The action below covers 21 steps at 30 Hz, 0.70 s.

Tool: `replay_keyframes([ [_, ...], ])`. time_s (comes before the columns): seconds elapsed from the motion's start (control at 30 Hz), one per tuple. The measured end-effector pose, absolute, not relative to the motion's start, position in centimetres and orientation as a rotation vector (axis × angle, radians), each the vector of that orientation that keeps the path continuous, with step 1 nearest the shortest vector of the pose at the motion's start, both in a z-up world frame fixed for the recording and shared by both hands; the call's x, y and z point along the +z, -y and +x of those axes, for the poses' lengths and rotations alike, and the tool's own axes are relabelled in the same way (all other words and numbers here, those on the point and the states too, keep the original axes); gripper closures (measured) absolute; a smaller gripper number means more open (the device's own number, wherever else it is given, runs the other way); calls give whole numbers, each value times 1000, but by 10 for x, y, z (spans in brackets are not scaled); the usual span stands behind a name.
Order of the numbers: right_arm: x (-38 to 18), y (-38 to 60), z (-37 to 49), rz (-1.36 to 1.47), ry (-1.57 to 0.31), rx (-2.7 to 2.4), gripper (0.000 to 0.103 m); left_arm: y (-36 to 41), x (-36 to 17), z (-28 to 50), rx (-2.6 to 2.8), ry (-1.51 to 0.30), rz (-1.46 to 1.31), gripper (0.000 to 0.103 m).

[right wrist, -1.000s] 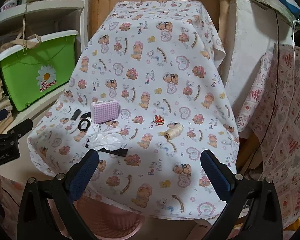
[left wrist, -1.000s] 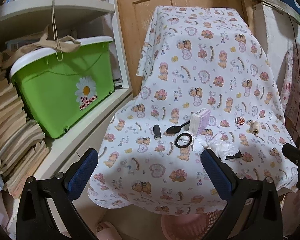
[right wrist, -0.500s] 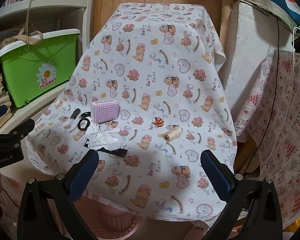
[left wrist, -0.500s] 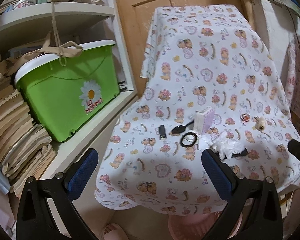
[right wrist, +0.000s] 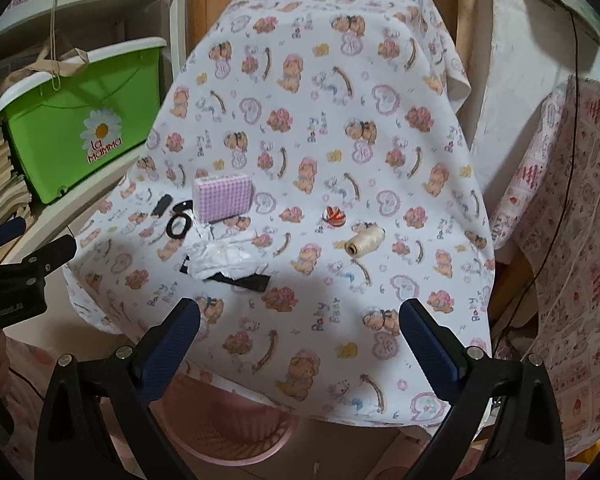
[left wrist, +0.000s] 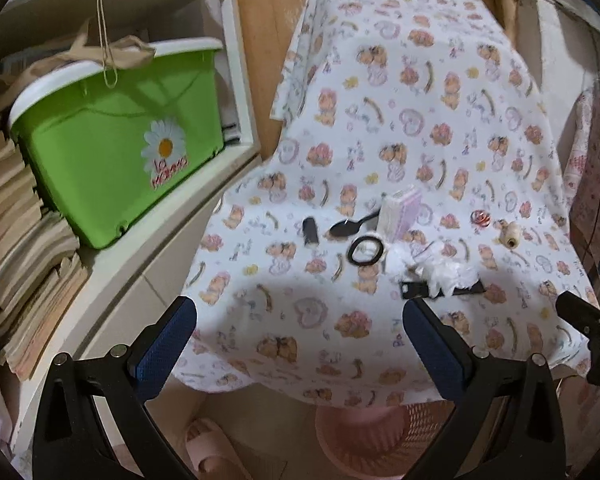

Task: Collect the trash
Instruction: 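Move both tools toward the white tissue and black scissors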

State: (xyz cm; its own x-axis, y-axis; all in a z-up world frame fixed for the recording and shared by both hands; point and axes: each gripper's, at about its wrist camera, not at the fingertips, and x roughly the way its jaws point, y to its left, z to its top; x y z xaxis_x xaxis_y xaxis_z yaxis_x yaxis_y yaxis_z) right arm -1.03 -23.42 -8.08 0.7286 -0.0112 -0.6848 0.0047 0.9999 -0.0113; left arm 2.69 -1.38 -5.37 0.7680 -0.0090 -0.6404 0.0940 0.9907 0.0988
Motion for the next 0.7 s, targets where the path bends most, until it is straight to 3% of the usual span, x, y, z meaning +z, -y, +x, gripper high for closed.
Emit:
replay_keyframes([
  [0.5, -91, 246, 3, 59, -820, -33, 4, 18, -78, 41, -106, -818, 129, 1],
  [0.57, -90, 251, 5, 100, -825, -15, 9, 19, -82, 45, -132, -831, 116, 4],
  [0.7, -100, 255, 22, 191, -872, 50, 23, 26, -90, 62, -164, -878, 105, 19],
])
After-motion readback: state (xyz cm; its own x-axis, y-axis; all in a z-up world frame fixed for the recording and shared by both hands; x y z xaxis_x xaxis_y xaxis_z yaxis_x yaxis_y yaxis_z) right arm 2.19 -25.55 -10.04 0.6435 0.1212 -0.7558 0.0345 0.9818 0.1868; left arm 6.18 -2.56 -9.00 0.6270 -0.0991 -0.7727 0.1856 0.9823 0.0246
